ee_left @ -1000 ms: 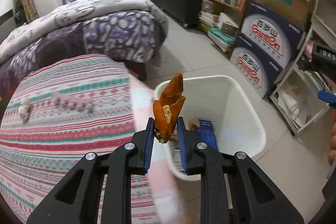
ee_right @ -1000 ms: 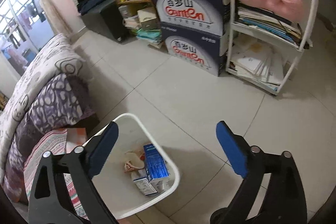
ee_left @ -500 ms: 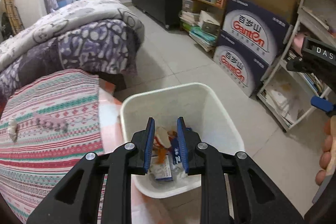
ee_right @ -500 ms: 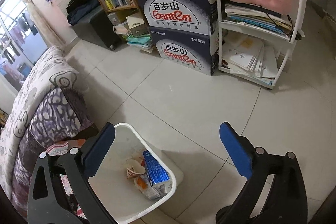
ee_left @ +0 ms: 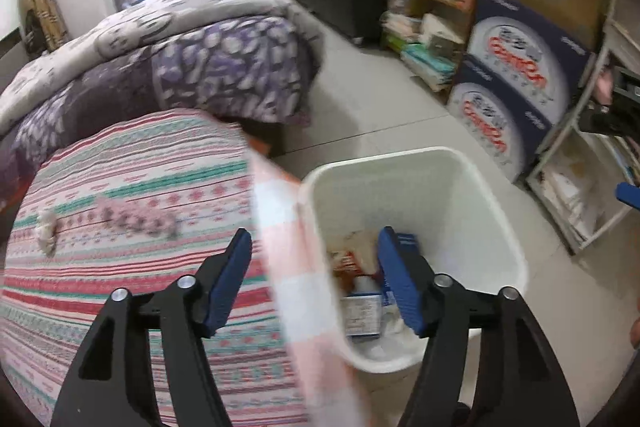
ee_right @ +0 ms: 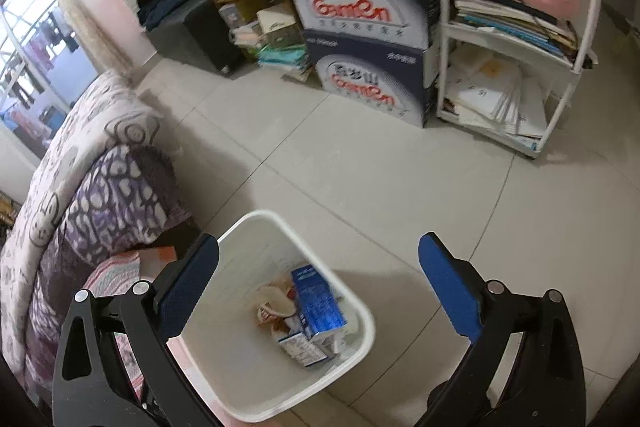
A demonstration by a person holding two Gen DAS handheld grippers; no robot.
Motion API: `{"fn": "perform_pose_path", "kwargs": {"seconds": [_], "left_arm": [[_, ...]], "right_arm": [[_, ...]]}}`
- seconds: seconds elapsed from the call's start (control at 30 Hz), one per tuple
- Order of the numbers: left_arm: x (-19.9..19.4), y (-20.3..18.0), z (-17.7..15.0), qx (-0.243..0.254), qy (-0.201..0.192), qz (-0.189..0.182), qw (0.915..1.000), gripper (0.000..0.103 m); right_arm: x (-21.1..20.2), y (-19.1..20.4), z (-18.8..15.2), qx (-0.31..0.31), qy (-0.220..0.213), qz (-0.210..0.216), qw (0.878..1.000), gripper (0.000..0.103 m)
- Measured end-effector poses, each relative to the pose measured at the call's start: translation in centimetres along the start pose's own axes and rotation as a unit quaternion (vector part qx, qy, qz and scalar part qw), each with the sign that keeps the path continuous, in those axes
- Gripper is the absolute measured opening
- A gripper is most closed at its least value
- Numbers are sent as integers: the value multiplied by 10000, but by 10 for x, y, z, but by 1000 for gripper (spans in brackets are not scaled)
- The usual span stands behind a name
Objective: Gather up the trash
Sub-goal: 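Grasp the white tissue wad with left tool while right tool grasps a pink foam strip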
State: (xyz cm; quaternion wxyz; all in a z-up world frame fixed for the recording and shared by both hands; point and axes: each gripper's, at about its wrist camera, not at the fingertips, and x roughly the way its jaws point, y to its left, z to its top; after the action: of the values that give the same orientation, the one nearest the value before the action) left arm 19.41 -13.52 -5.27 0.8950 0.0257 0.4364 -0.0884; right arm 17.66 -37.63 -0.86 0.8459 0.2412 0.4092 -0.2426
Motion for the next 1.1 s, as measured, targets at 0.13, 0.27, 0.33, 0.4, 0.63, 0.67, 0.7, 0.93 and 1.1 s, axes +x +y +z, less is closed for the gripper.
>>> {"fn": "perform_pose_path", "kwargs": {"seconds": [0.13, 0.27, 0.33, 0.4, 0.63, 0.67, 0.7, 0.93, 1.1], "left_arm": [[7, 45, -3, -145, 36, 452, 9989, 77], [17, 91, -7, -309, 197, 823, 9959, 78], [22, 120, -10, -429, 228, 1078, 9930, 78], [25, 145, -14, -515, 255, 1289, 9900, 78], [35, 251, -13, -899, 359, 1969, 9756, 78], [38, 266, -13, -959, 415, 2043, 9733, 78], [42, 282, -14, -1025, 461, 2114, 9709, 78], [68, 349, -24, -1154, 621, 2191, 9669, 78], [89, 361, -30, -744, 763, 1946, 9751, 78]], "right_arm": [[4, 28, -15, -284, 105, 63, 9995, 96], [13, 57, -34, -587, 304, 122, 9977, 96], [17, 71, -44, -736, 395, 143, 9964, 96], [21, 84, -53, -921, 443, 132, 9947, 96], [33, 133, -92, -2081, 393, 42, 9773, 96], [35, 141, -97, -2282, 332, 41, 9730, 96], [37, 149, -103, -2510, 272, 66, 9676, 96], [51, 226, -157, -3968, 190, 934, 9129, 96], [62, 294, -192, -4739, 464, 1825, 8602, 96]]}}
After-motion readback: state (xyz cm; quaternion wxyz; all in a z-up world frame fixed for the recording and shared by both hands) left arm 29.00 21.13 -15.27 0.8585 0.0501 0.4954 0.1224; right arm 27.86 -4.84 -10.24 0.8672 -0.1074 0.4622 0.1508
